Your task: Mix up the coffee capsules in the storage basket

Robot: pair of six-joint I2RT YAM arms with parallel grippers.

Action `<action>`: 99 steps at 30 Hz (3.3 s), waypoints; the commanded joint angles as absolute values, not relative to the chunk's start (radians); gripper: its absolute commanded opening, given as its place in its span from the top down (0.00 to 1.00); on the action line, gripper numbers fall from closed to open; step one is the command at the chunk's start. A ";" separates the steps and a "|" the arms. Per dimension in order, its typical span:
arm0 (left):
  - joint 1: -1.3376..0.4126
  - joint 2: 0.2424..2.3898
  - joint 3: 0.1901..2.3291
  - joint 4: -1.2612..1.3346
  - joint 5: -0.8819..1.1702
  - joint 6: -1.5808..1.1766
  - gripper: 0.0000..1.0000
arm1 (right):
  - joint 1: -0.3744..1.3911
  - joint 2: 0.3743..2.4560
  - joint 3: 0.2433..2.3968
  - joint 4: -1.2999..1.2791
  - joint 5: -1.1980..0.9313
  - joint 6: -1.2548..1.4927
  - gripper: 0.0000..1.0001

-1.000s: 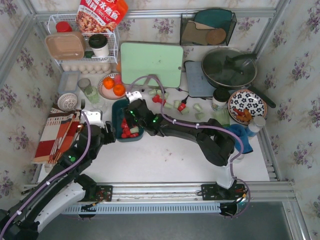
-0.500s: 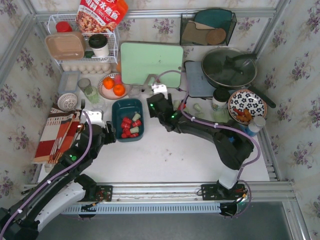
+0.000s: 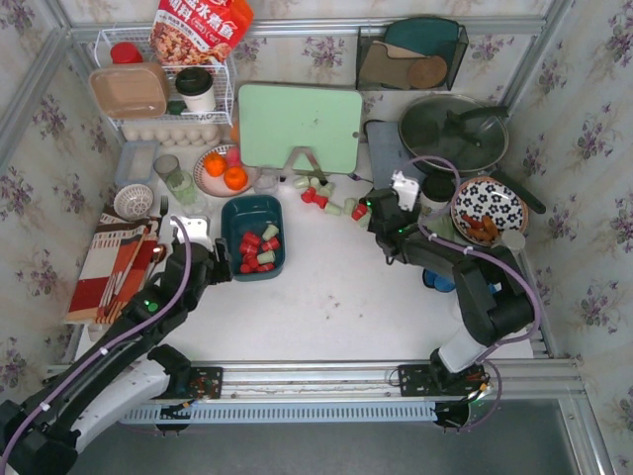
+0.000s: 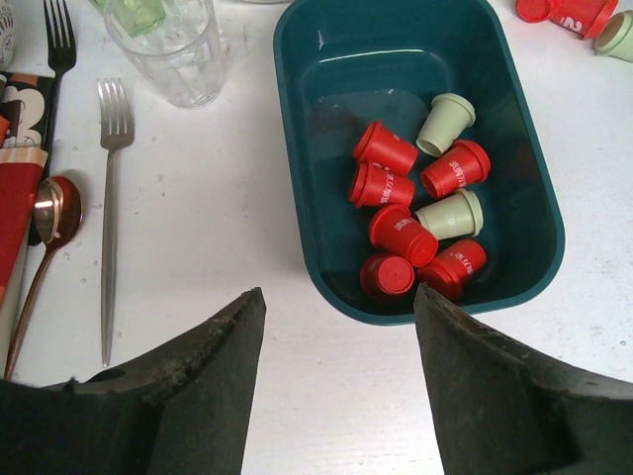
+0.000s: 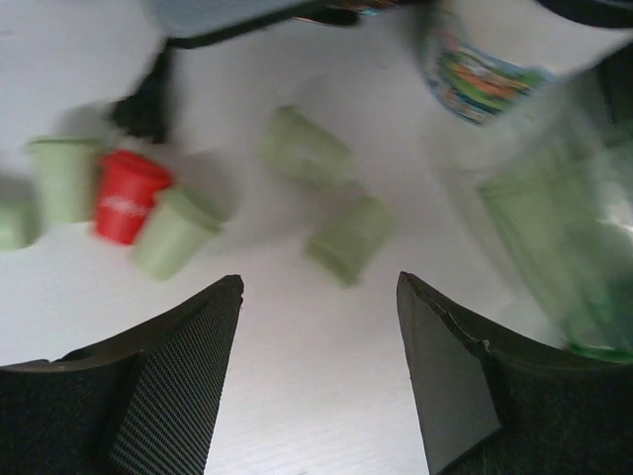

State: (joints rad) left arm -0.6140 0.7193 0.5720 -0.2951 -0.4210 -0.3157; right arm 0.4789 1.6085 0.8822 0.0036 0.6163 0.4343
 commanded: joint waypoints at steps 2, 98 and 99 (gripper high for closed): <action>-0.614 0.747 0.575 -0.235 -0.426 -0.298 0.35 | 0.387 1.598 0.819 0.058 0.605 0.520 0.30; -0.621 1.068 0.757 -0.155 -0.180 -0.338 0.35 | 0.832 1.332 0.697 0.387 0.678 0.100 0.26; -0.626 1.114 0.790 -0.154 -0.168 -0.338 0.35 | 0.814 1.300 0.658 0.409 0.679 0.105 0.26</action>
